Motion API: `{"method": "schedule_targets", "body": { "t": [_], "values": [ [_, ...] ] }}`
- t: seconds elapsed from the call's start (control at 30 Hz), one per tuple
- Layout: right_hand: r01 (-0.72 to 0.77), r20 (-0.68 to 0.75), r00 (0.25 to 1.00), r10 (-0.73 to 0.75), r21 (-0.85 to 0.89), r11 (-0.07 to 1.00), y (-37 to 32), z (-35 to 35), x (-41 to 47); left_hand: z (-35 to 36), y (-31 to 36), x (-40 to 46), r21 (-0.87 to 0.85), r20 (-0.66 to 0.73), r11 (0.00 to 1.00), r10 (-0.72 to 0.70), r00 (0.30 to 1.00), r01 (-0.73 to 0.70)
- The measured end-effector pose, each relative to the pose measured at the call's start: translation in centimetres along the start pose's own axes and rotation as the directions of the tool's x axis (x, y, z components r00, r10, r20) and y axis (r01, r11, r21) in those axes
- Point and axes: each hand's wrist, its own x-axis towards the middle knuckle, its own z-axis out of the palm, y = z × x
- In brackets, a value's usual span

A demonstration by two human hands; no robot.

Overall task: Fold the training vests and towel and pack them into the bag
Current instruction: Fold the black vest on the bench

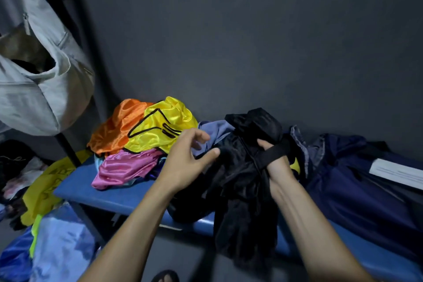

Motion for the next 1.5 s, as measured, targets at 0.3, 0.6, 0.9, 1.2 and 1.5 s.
{"method": "schedule_targets", "body": {
  "t": [0.3, 0.6, 0.9, 1.2, 1.5],
  "values": [
    [0.011, 0.189, 0.982, -0.025, 0.074, 0.997, -0.1, 3.0, 1.4, 4.6, 1.2, -0.9, -0.177, 0.412, 0.984, 0.044, 0.91, 0.033],
    [0.398, 0.166, 0.913, -0.372, -0.555, 0.73, 0.0, 0.1, 3.1, -0.1, -1.2, 1.9, -0.385, -0.037, 0.913, -0.164, 0.986, 0.138],
    [0.205, 0.364, 0.931, 0.035, -0.598, 0.774, 1.2, -0.7, 1.3, -2.9, -2.3, 1.5, -0.464, -0.319, 0.871, -0.336, 0.886, 0.163],
    [0.065, 0.03, 0.998, -0.062, -0.718, 0.693, 4.1, 1.7, 9.5, -2.4, -1.2, 2.8, -0.665, -0.37, 0.747, -0.349, 0.861, 0.017],
    [0.226, 0.193, 0.973, -0.124, -0.718, 0.658, 6.5, 10.5, 14.2, -3.6, -3.5, 6.1, -0.667, -0.332, 0.745, -0.314, 0.889, 0.014]
  ]
}}
